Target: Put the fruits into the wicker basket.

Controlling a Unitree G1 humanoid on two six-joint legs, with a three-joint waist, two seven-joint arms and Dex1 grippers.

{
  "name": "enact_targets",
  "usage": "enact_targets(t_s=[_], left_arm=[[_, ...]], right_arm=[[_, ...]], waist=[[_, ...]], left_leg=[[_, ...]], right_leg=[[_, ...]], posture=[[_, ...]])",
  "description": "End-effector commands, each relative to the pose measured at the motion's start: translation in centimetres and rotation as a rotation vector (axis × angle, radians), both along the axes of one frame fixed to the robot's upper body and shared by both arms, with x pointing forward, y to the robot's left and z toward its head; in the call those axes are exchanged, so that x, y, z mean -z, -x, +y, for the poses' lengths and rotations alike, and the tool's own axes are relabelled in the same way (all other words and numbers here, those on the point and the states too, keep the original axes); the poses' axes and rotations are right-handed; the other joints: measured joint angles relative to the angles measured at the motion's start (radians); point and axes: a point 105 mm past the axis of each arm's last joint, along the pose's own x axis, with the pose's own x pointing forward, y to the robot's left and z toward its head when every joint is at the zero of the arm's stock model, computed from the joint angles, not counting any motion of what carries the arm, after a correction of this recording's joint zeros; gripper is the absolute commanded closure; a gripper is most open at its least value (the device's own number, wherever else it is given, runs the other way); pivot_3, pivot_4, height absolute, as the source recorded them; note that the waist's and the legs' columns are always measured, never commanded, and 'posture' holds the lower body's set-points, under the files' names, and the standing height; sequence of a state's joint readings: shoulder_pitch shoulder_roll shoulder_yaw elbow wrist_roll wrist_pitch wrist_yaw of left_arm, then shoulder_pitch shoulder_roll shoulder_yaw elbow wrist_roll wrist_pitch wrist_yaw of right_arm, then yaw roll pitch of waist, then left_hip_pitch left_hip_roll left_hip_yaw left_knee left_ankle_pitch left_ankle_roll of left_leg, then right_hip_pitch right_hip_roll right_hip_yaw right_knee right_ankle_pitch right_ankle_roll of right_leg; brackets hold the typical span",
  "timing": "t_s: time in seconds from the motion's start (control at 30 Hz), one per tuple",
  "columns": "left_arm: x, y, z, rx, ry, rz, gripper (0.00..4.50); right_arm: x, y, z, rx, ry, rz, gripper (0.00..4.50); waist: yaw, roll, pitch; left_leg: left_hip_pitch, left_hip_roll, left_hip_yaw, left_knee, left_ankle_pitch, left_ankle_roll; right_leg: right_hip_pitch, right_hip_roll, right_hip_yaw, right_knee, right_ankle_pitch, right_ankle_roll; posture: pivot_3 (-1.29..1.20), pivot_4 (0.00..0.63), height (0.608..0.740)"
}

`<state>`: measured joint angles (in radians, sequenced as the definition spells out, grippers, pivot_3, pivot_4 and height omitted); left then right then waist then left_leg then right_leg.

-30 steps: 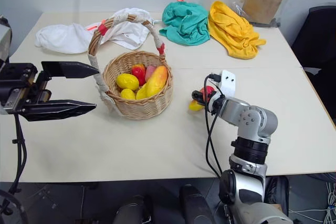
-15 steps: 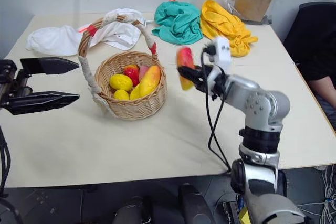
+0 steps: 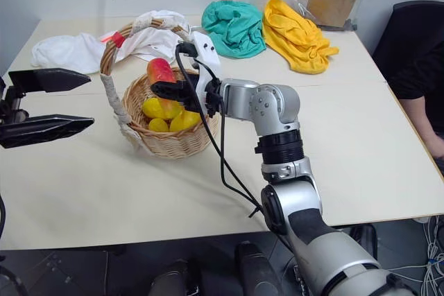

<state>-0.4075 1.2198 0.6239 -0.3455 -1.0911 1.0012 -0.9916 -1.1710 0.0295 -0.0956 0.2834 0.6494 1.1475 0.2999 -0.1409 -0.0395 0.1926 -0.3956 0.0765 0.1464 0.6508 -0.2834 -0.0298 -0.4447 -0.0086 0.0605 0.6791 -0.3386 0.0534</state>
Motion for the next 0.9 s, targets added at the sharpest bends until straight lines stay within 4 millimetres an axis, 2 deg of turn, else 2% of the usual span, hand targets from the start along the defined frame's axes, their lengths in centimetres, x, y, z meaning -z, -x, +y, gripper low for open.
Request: enact_targets(t_s=[0.03,0.07,0.23,0.33,0.4,0.47,0.57,0.73,0.83,0.9], left_arm=[[-0.8,0.5,0.1,-0.008,0.003,-0.058,0.0],[-0.8,0.6,0.1,-0.009,0.004,-0.059,0.0],[-0.9,0.4,0.0,-0.013,0.009,-0.065,0.0],[-1.1,0.3,0.1,-0.016,0.014,-0.07,0.0],[-1.3,0.2,0.0,-0.018,0.022,-0.083,0.0],[-1.6,0.0,0.0,-0.021,0.03,-0.094,0.0],[-1.8,-0.1,-0.1,-0.025,0.041,-0.107,0.0],[-1.9,0.1,-0.2,-0.027,0.037,-0.116,0.0],[-2.0,0.1,-0.1,-0.033,0.037,-0.12,0.0],[-2.0,0.1,-0.2,-0.037,0.035,-0.123,0.0]], right_arm=[[-2.0,1.1,-0.2,-0.051,-0.029,-0.067,0.55],[-2.5,1.4,-0.6,-0.062,-0.042,-0.083,0.23],[-5.3,2.1,-4.4,-0.052,-0.089,-0.201,0.23],[-4.8,1.2,-6.3,0.045,0.038,-0.379,0.23],[-3.8,-0.4,-6.9,0.124,0.16,-0.512,0.23],[-3.0,-1.5,-6.8,0.162,0.214,-0.564,0.23],[-2.7,-2.9,-5.4,0.172,0.176,-0.557,0.23],[-3.5,-5.1,-3.0,0.204,0.09,-0.534,0.23],[-3.4,-5.9,-2.2,0.21,0.075,-0.514,0.23],[-3.0,-6.6,-1.9,0.223,0.069,-0.486,0.6]], waist=[[0.0,0.0,0.0],[0.0,0.0,0.0],[0.004,0.0,0.0],[0.004,-0.001,0.0],[0.0,-0.001,0.0],[-0.008,-0.001,0.0],[-0.016,-0.001,0.0],[-0.026,-0.001,0.0],[-0.025,-0.001,0.0],[-0.026,-0.001,-0.001]], left_leg=[[0.0,0.0,0.0,0.0,0.0,0.0],[-0.001,0.0,0.0,0.0,0.0,0.0],[-0.002,0.0,-0.001,0.001,0.0,0.0],[-0.002,0.0,-0.001,0.001,0.0,0.0],[-0.001,0.0,-0.001,0.002,0.0,0.0],[-0.001,0.0,0.0,0.002,0.0,0.0],[0.002,0.0,0.002,0.002,0.001,-0.002],[0.004,0.0,0.001,0.003,0.002,-0.003],[0.004,0.0,0.001,0.003,0.002,-0.003],[0.003,0.0,0.001,0.003,0.002,-0.002]], right_leg=[[0.0,0.0,0.0,0.0,0.0,0.0],[0.0,0.0,0.0,0.0,0.0,0.0],[0.0,0.0,-0.001,0.0,0.0,0.0],[0.0,0.0,-0.001,0.0,0.0,0.0],[0.0,0.0,-0.001,0.0,0.0,0.0],[0.0,0.001,0.0,0.001,0.0,0.0],[0.0,0.001,0.002,0.005,0.0,0.0],[0.0,0.001,0.002,0.009,-0.001,-0.001],[0.0,0.001,0.001,0.009,-0.001,-0.001],[0.0,0.001,0.001,0.009,-0.001,-0.001]], posture=[[0.0,0.15,0.74],[0.0,0.15,0.74],[0.0,0.15,0.74],[0.0,0.15,0.74],[0.0,0.15,0.74],[0.0,0.15,0.74],[0.0,0.15,0.74],[0.0,0.15,0.74],[0.0,0.15,0.74],[0.0,0.15,0.74]])
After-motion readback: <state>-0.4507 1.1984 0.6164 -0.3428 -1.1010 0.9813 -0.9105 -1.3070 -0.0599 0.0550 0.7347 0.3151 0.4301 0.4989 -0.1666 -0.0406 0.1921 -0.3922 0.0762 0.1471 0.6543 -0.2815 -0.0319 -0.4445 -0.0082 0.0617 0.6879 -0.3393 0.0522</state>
